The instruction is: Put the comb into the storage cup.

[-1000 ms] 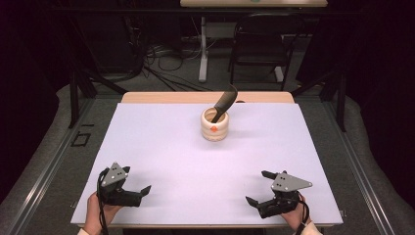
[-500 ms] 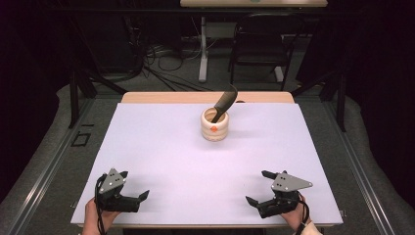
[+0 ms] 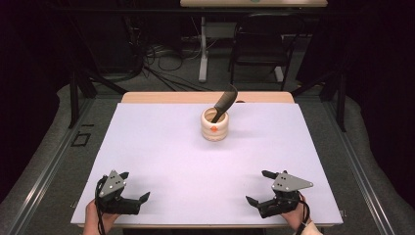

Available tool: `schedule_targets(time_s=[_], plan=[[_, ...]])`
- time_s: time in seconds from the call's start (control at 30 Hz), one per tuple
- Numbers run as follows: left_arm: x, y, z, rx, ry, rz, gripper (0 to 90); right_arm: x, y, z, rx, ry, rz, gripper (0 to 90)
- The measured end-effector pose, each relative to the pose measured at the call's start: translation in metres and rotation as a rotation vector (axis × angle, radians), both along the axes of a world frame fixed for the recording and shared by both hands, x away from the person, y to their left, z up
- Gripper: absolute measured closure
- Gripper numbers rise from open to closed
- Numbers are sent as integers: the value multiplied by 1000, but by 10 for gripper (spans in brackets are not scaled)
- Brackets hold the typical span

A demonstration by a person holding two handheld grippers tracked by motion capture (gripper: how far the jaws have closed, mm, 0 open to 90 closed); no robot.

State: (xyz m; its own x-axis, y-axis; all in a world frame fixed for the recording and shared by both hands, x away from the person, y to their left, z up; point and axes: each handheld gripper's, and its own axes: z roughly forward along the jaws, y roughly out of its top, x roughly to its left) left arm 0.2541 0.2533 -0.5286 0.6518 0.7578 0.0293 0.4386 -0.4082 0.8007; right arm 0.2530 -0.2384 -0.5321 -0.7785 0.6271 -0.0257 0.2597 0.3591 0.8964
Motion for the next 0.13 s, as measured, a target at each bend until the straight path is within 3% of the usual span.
schedule_targets(time_s=[0.13], plan=[[4,1,-2,10,20,0,0,0,-1,0,3,0,-6,4]])
